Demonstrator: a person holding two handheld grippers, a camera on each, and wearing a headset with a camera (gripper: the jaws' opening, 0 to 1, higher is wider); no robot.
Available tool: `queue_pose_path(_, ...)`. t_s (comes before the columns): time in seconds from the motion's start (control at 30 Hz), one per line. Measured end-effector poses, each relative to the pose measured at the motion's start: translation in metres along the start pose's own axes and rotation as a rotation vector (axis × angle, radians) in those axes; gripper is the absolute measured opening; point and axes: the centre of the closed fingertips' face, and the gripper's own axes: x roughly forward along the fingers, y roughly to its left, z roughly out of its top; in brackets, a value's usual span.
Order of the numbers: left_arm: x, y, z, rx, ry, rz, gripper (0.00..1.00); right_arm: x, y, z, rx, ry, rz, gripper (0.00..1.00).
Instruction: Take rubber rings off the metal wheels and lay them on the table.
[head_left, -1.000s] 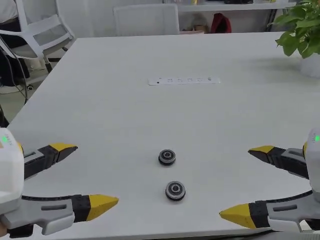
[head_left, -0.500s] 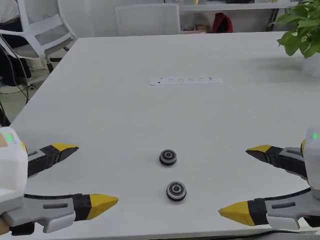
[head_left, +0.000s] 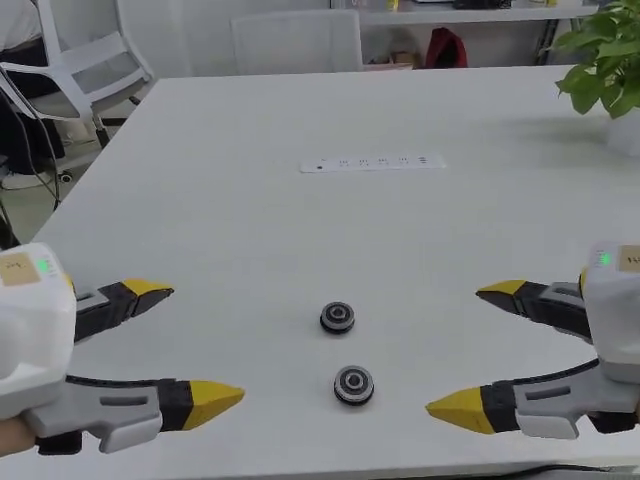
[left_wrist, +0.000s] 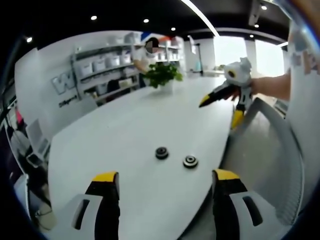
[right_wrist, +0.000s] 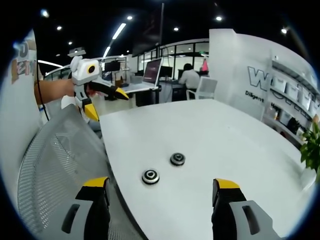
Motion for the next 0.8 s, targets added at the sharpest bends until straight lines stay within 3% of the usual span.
queue_pose_path(0.47,0.014,0.008,0.006,0.029,-0.010,-0.023,0.74,0.012,-0.008,0.005,-0.025,-0.001,0.030,0.80)
queue_pose_path(0.63,0.020,0.008,0.005,0.046,-0.008,-0.039,0.72,0.017,-0.008,0.009,-0.004,-0.020,0.055,0.78)
queue_pose_path(0.8,0.026,0.010,0.005,0.050,-0.007,-0.046,0.70,0.025,-0.010,0.004,-0.028,-0.003,0.075,0.77)
